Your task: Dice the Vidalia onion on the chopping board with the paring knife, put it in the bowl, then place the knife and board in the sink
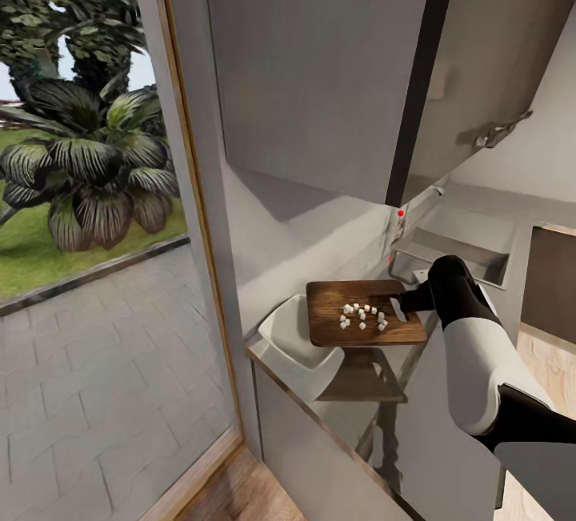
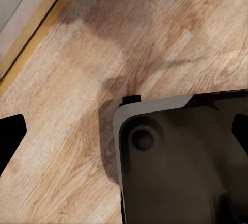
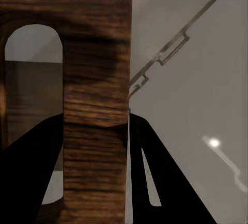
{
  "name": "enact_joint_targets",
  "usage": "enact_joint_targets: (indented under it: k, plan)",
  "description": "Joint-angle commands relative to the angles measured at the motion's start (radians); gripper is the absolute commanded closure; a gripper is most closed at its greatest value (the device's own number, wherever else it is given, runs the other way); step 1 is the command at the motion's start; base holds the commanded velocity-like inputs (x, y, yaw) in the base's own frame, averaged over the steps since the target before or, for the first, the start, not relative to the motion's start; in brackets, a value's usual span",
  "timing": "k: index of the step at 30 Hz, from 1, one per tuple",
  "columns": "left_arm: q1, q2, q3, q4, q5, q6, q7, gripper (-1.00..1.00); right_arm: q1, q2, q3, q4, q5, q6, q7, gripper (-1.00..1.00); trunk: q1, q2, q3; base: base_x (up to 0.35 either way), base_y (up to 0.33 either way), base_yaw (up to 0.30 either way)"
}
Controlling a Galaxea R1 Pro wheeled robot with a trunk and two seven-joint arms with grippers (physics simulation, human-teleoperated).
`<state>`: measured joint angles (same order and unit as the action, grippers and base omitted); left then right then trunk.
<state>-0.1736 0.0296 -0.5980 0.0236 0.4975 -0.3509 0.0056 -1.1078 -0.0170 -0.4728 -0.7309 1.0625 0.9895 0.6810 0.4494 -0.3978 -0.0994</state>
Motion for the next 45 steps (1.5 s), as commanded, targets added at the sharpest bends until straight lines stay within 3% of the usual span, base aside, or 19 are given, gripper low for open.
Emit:
enact_joint_targets:
  k: [1, 10, 29, 38, 45]
  plan:
    - [-0.001, 0.0, -0.009, 0.003, 0.006, -0.005, 0.001, -1.0, -0.001, 0.0, -0.003, -0.001, 0.009, 0.002, 0.011, 1.0, 0.001, -0.002, -0.002, 0.0, 0.0, 0.0]
    - [-0.001, 0.0, -0.009, 0.003, 0.006, -0.005, 0.001, -1.0, -0.001, 0.004, -0.004, -0.001, 0.01, 0.006, -0.022, 1.0, 0.001, -0.002, -0.002, 0.0, 0.0, 0.0]
    - [-0.001, 0.0, -0.009, 0.003, 0.006, -0.005, 0.001, -1.0, -0.009, 0.028, 0.002, -0.012, 0.011, 0.006, -0.026, 1.0, 0.001, -0.002, -0.002, 0.0, 0.0, 0.0]
    - [-0.001, 0.006, -0.005, 0.004, 0.009, -0.006, 0.009, -1.0, -0.022, 0.068, -0.006, -0.015, 0.006, -0.009, -0.015, 1.0, 0.001, -0.002, -0.002, 0.0, 0.0, 0.0]
    - [-0.001, 0.005, -0.005, 0.007, 0.009, -0.008, 0.009, -1.0, -0.049, 0.108, -0.029, -0.021, -0.066, -0.032, 0.018, 1.0, 0.001, -0.002, -0.002, 0.0, 0.0, 0.0]
